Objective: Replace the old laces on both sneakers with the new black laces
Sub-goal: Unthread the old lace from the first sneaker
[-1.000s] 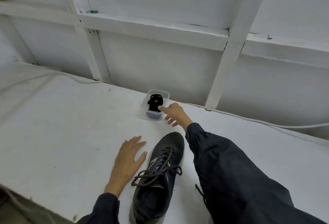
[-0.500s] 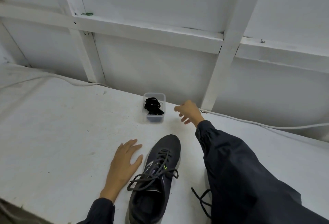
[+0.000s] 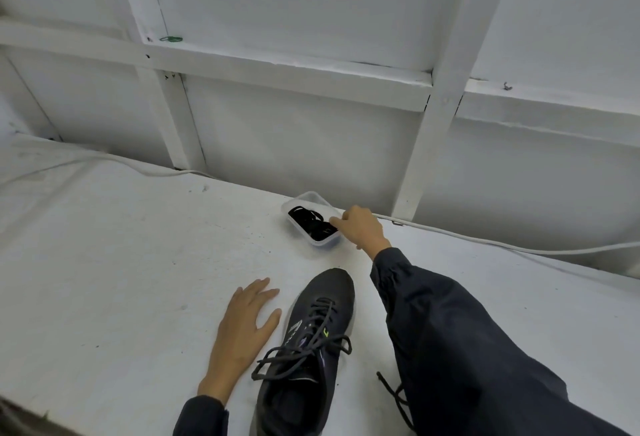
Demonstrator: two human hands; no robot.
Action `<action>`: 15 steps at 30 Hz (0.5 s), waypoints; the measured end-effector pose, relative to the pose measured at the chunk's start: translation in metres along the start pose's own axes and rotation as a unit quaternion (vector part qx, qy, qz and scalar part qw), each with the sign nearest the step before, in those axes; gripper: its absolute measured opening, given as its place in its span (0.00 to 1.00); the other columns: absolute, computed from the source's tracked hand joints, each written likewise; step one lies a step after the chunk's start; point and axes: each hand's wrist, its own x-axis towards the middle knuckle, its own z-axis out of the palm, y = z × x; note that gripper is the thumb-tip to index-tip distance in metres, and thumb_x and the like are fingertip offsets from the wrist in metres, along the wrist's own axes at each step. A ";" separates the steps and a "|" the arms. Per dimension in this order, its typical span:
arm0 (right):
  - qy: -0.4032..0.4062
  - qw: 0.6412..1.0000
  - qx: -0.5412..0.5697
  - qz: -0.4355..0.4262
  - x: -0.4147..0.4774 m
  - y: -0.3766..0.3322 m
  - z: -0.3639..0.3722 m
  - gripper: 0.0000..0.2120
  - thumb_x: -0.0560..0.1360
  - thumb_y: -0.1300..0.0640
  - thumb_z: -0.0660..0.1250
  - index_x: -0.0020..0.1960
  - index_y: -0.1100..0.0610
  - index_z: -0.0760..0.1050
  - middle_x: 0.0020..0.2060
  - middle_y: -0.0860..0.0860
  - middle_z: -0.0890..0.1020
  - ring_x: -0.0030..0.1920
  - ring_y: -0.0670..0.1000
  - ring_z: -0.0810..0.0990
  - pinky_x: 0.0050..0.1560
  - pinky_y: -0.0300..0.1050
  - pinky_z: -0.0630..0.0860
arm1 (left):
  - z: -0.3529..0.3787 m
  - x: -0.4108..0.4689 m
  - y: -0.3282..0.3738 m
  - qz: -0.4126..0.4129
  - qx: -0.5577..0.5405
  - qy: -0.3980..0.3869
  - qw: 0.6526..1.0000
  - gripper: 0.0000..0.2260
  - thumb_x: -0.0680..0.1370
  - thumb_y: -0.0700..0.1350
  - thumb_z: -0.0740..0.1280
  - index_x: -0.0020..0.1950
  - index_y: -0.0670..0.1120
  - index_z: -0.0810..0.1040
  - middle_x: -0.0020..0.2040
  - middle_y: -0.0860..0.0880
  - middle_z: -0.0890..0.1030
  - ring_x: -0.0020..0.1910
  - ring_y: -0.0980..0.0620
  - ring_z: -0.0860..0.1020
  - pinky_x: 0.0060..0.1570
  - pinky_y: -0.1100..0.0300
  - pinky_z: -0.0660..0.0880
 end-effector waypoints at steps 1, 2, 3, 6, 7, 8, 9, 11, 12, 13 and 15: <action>0.012 1.000 -0.016 -0.004 0.000 0.004 -0.002 0.21 0.77 0.45 0.65 0.32 0.58 0.67 0.31 0.53 0.73 0.35 0.58 0.74 0.34 0.46 0.71 | 0.000 0.000 0.000 -0.002 -0.001 0.000 1.000 0.27 0.73 0.66 0.54 0.67 0.58 0.74 0.71 0.66 0.63 0.71 0.68 0.55 0.73 0.66 0.48; 0.013 1.000 -0.015 -0.011 0.000 0.006 -0.003 0.21 0.76 0.42 0.66 0.37 0.59 0.73 0.35 0.54 0.77 0.39 0.59 0.77 0.36 0.47 0.71 | 0.000 0.000 0.000 -0.004 -0.002 0.000 1.000 0.27 0.73 0.67 0.53 0.67 0.58 0.74 0.71 0.66 0.63 0.71 0.68 0.54 0.73 0.66 0.48; 0.003 1.000 0.000 -0.023 -0.001 0.007 -0.002 0.22 0.75 0.39 0.67 0.48 0.59 0.78 0.46 0.55 0.81 0.48 0.59 0.79 0.43 0.48 0.72 | 0.000 0.000 0.000 -0.004 -0.003 0.002 1.000 0.28 0.72 0.67 0.52 0.67 0.58 0.74 0.71 0.65 0.63 0.70 0.68 0.54 0.73 0.66 0.48; -0.058 0.996 0.032 -0.052 -0.008 0.006 0.003 0.39 0.69 0.34 0.71 0.73 0.53 0.66 0.69 0.52 0.69 0.69 0.55 0.70 0.61 0.52 0.68 | -0.001 0.000 0.001 -0.003 -0.005 0.005 1.000 0.28 0.72 0.67 0.52 0.66 0.57 0.75 0.71 0.64 0.64 0.69 0.71 0.54 0.73 0.65 0.49; -0.066 0.995 0.035 -0.059 -0.009 0.006 0.007 0.42 0.68 0.34 0.72 0.75 0.52 0.64 0.71 0.51 0.66 0.71 0.55 0.67 0.64 0.53 0.67 | -0.001 0.001 0.001 -0.003 -0.007 0.005 1.000 0.28 0.72 0.67 0.52 0.66 0.57 0.75 0.70 0.65 0.64 0.68 0.73 0.53 0.73 0.65 0.49; -0.065 0.995 0.037 -0.064 -0.010 0.007 0.011 0.44 0.67 0.34 0.73 0.76 0.51 0.62 0.72 0.51 0.64 0.71 0.54 0.66 0.65 0.53 0.67 | -0.001 0.000 0.002 0.000 -0.007 0.007 1.000 0.27 0.72 0.67 0.53 0.65 0.57 0.75 0.70 0.65 0.64 0.67 0.75 0.52 0.73 0.64 0.49; -0.057 0.995 0.043 -0.069 -0.010 0.010 0.016 0.45 0.66 0.36 0.75 0.76 0.52 0.62 0.72 0.51 0.63 0.71 0.54 0.66 0.65 0.53 0.68 | -0.001 0.001 0.001 0.002 -0.007 0.008 1.000 0.27 0.72 0.67 0.53 0.65 0.57 0.75 0.70 0.65 0.64 0.67 0.75 0.52 0.73 0.63 0.50; -0.035 0.994 0.067 -0.080 -0.010 0.014 0.022 0.44 0.66 0.40 0.77 0.76 0.54 0.62 0.71 0.51 0.64 0.70 0.54 0.68 0.64 0.49 0.70 | -0.001 0.001 0.001 0.003 -0.005 0.008 1.000 0.27 0.72 0.67 0.53 0.65 0.57 0.75 0.70 0.66 0.64 0.68 0.74 0.53 0.73 0.63 0.50; -0.026 0.993 0.080 -0.085 -0.011 0.017 0.023 0.44 0.67 0.43 0.77 0.76 0.55 0.63 0.70 0.52 0.64 0.69 0.54 0.68 0.63 0.46 0.69 | -0.001 0.001 0.001 0.002 -0.007 0.008 1.000 0.27 0.72 0.67 0.53 0.65 0.58 0.75 0.70 0.66 0.64 0.68 0.74 0.53 0.73 0.63 0.51; -0.024 0.992 0.088 -0.090 -0.011 0.020 0.021 0.44 0.67 0.44 0.77 0.76 0.56 0.62 0.70 0.52 0.65 0.68 0.54 0.69 0.62 0.43 0.68 | -0.001 0.000 0.001 0.001 -0.009 0.009 1.000 0.27 0.72 0.67 0.53 0.65 0.58 0.75 0.70 0.66 0.64 0.67 0.76 0.52 0.72 0.63 0.51; -0.034 0.990 0.083 -0.105 -0.012 0.028 0.011 0.45 0.66 0.46 0.79 0.76 0.57 0.62 0.70 0.53 0.66 0.69 0.54 0.68 0.63 0.41 0.65 | -0.001 0.000 -0.001 0.001 -0.012 0.008 1.000 0.27 0.72 0.67 0.53 0.65 0.58 0.76 0.70 0.65 0.65 0.68 0.74 0.53 0.72 0.65 0.50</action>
